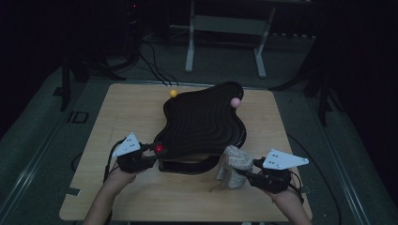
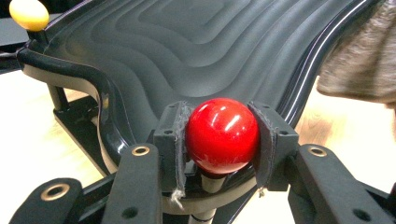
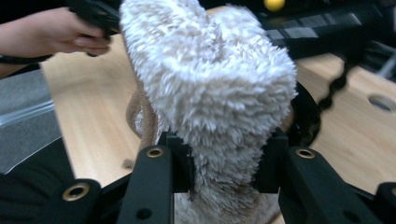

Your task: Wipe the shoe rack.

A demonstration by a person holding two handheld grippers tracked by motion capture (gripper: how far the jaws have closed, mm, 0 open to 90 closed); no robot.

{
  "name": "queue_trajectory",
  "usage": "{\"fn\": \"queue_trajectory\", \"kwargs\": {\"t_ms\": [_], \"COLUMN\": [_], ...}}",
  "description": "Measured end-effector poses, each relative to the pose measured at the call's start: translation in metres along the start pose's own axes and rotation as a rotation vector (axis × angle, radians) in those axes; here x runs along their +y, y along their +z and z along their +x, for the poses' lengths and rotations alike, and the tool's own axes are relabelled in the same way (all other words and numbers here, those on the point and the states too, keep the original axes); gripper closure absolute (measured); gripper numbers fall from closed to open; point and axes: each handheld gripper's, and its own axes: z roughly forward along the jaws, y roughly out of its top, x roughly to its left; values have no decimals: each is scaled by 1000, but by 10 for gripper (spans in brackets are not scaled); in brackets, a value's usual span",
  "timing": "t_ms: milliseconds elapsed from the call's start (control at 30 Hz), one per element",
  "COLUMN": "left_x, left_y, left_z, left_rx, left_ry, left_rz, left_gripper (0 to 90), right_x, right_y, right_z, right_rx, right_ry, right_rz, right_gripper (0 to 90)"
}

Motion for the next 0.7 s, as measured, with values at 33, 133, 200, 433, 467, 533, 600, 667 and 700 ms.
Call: {"fn": "queue_trajectory", "kwargs": {"t_ms": [33,133,200,433,467,533,600,667,700], "left_x": [0,0,0,0,0,0,-1,-2,-1], "left_y": [0,0,0,2,2,2,2,2,2], "left_z": [0,0,0,0,1,1,2,2,2], "left_rx": [1,-3,-3,-12,-16,-21,-29,-34,-33], "left_ry": [-1,-3,-3,-5,-6,-9,-11,-12,-12], "left_rz": [0,-4,0,-5,-5,-7,-14,-14,-12], "left_gripper": [591,591,591,592,592,592,592,593,592], "right_x": [3,8,3,-6,-3,4,4,-4,-8], "right_y": [-1,2,4,-4,-9,-16,-13,-4,0], "right_z": [3,7,1,-12,-11,-9,-9,-11,-12], "right_rx": [11,10,-29,-4,3,0,-77,-75,-70], "right_ry": [-14,-30,-18,61,63,58,30,48,60], "right_rz": [-5,-7,7,-16,-39,-71,-36,-8,5], "right_gripper": [661,661,660,659,660,660,660,661,661]}}
